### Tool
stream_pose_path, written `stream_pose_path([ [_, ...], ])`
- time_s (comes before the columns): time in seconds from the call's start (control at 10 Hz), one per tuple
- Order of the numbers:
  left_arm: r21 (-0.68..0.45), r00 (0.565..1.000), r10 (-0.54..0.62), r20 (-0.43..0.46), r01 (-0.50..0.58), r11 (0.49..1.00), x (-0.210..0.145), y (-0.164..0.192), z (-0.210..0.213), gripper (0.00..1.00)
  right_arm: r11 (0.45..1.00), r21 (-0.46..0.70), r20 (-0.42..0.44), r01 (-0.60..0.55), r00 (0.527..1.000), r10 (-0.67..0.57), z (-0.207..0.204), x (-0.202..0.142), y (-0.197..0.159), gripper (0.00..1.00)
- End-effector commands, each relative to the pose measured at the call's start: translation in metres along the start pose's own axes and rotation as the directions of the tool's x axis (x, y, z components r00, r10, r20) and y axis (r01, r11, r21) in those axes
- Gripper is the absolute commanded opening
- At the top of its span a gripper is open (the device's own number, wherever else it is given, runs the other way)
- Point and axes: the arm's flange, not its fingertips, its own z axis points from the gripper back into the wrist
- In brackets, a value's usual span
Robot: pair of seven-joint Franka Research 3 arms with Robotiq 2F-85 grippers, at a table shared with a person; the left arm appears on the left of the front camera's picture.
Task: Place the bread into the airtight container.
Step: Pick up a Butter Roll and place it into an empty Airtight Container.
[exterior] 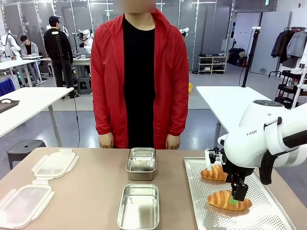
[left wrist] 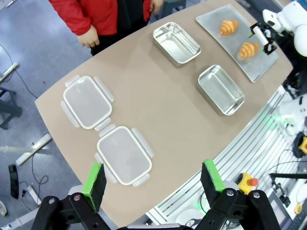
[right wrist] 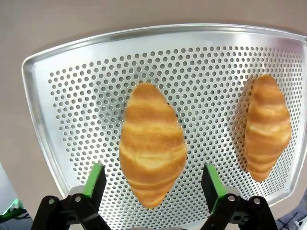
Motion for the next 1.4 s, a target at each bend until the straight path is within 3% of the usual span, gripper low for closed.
stream_pose_path([
  [0.0,0.001,1.000,-0.006,-0.001,0.006,1.000,0.001,0.000,0.001,1.00,0.999,-0.028,0.003,-0.023,1.000,0.024,-0.010,0.000,-0.004,1.00],
  [0.6,0.001,1.000,-0.006,-0.001,0.006,1.000,0.001,0.000,0.001,1.00,0.999,0.019,-0.028,-0.027,0.999,0.028,-0.037,0.002,-0.012,1.00],
  [1.3,0.001,1.000,-0.006,-0.001,0.006,1.000,0.001,0.000,0.001,1.00,0.999,0.009,-0.042,-0.038,0.998,0.038,-0.037,0.002,-0.012,0.32],
])
